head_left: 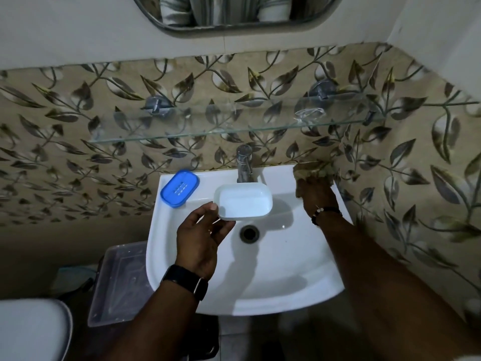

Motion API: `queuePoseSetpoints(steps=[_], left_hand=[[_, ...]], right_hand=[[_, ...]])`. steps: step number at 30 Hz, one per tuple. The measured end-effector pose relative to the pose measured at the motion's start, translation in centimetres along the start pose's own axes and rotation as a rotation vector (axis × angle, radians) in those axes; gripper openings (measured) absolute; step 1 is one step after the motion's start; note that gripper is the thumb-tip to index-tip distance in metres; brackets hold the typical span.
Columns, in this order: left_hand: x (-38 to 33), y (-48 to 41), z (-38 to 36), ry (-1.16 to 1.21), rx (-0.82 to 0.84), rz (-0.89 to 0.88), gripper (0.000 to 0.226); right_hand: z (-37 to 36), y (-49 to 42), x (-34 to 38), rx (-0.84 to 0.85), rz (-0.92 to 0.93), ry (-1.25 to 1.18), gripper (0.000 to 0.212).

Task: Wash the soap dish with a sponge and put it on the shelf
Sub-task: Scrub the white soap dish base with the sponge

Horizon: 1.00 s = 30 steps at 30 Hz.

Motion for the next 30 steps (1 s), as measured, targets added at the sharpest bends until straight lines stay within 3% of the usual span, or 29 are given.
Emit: queuePoseSetpoints(steps=[5, 10, 13, 15, 17, 19, 21, 22, 25, 30], left_hand=[[-0.2, 0.2, 0.3, -0.011, 0.000, -0.003, 0.007], [-0.5, 0.0, 0.5, -0.029, -0.025, -0.024, 0.006], [-0.5, 0.0, 0.7, -0.033, -0.051, -0.039, 0.009], [-0.5, 0.1, 0.8, -0.030, -0.063, -0.043, 0.009], [-0.4, 0.1, 0.9, -0.033, -0.075, -0.054, 0.009], [-0.3, 0.3, 0.5, -0.042, -0.070, -0.073, 0.010], [-0.3, 0.5, -0.1, -0.078, -0.038, -0.100, 0.013], [-0.4, 0.7, -0.2, -0.108, -0.031, -0.123, 0.014], [-0.9, 1.1, 0.6, -0.144, -0.036, -0.165, 0.017], [-2.7, 1.5, 1.0, -0.169, 0.007, -0.269, 0.014]], right_hand=[[1.4, -0.5, -0.5, -0.060, 0.026, -0.171, 0.039], [4.6, 1.7, -1.7, -0.276, -0.330, -0.856, 0.009], [7.1, 4.3, 0.0, -0.438, -0.384, -1.291, 0.037], [9.8, 6.4, 1.4, -0.567, -0.355, -1.366, 0.040], [13.5, 8.7, 3.8, -0.664, -0.185, -1.206, 0.043], [17.3, 11.2, 8.6, -0.720, 0.160, -0.917, 0.043], [18.0, 13.3, 14.6, -0.601, 0.524, -0.655, 0.036], [17.2, 14.1, 17.0, -0.519, 0.614, -0.529, 0.028], [15.3, 14.8, 19.3, -0.384, 0.608, -0.348, 0.030], [15.6, 14.2, 18.9, -0.372, 0.619, -0.094, 0.057]])
Point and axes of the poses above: each hand's wrist, its own y-axis away from the middle knuckle, its own z-axis out of the back of the hand, x = y × z, the point moved 8 cm from there along -y, towards the middle knuckle, and after that the axes turned 7 degrees about y, right-handed, at the moved point
